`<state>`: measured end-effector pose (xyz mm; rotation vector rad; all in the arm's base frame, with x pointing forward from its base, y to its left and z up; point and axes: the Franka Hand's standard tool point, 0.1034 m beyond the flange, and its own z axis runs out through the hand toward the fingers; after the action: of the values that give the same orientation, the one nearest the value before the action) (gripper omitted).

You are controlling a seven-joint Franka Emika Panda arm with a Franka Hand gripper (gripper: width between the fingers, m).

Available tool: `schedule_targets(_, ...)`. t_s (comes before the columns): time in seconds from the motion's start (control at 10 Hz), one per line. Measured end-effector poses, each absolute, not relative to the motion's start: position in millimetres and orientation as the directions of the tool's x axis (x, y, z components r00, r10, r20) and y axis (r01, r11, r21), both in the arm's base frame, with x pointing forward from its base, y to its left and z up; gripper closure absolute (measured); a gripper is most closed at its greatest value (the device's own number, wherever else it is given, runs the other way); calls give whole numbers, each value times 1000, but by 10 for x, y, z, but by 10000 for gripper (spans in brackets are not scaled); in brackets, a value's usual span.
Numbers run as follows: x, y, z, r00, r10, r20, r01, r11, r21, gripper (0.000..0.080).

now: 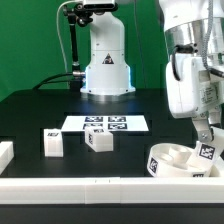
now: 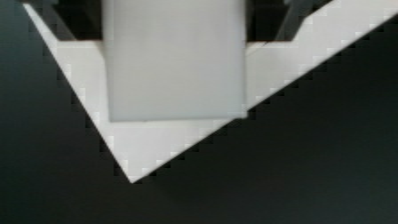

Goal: Assemble stool

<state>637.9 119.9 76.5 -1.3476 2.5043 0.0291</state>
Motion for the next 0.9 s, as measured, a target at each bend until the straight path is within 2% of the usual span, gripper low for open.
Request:
schedule_targets(0.1,6378,1202,764,-512,-816,-267,-822,556,-122,374)
schedule_targets(0.2,6372,1194,765,-496,-827,-263,-834,539,-120,238)
schedule_targets(0.3,6326,1153,806,-422,-873,-244,-888,452,-82,178)
schedule_targets(0.7,6373,719,1064,-184,-962,-202,-963,218,-159,151)
schedule_targets(0.9,6367,643,1059,-181,-965,-192,-966,211,-149,150)
